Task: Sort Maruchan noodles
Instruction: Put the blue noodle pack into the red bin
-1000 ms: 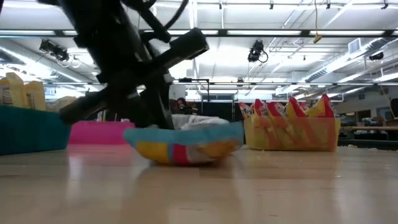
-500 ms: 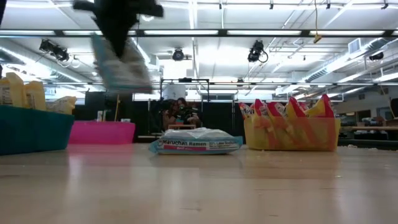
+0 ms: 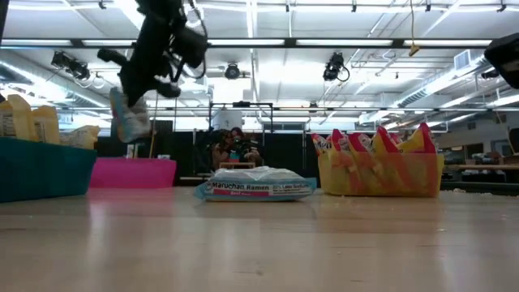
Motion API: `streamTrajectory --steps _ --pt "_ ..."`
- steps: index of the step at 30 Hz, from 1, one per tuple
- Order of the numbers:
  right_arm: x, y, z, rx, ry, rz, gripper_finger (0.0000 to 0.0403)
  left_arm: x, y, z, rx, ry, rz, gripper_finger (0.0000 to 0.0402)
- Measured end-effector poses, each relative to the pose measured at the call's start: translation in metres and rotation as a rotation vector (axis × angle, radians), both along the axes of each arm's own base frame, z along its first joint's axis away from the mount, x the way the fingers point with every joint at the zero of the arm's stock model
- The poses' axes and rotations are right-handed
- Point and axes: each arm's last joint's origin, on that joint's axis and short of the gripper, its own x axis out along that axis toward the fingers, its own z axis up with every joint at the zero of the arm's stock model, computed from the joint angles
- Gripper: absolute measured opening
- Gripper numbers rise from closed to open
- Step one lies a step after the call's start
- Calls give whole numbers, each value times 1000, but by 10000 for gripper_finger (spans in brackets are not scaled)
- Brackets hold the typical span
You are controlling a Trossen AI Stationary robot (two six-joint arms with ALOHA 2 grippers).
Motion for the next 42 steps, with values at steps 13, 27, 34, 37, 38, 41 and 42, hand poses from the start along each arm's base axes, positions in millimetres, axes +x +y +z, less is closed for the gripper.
streamTrajectory --steps 13,27,34,37,38,41,42 --pt "1 -1 -1 31 27 -9 185 -40 57 -40 32 53 63 4" --pt "5 -3 -2 118 100 -33 185 -63 62 -75 -28 115 66 4" --pt "8 -6 -2 138 121 -41 185 -61 61 -80 -198 8 8 4" --pt "10 -8 -2 137 122 -45 185 -63 58 -80 -243 18 2 4" --pt "10 -8 -2 138 123 -47 185 -64 57 -80 -266 20 -9 4" --pt "11 -9 -3 136 123 -52 185 -65 56 -82 -324 37 -38 4" --pt "12 -10 -3 135 123 -54 185 -65 56 -84 -341 49 -43 4"
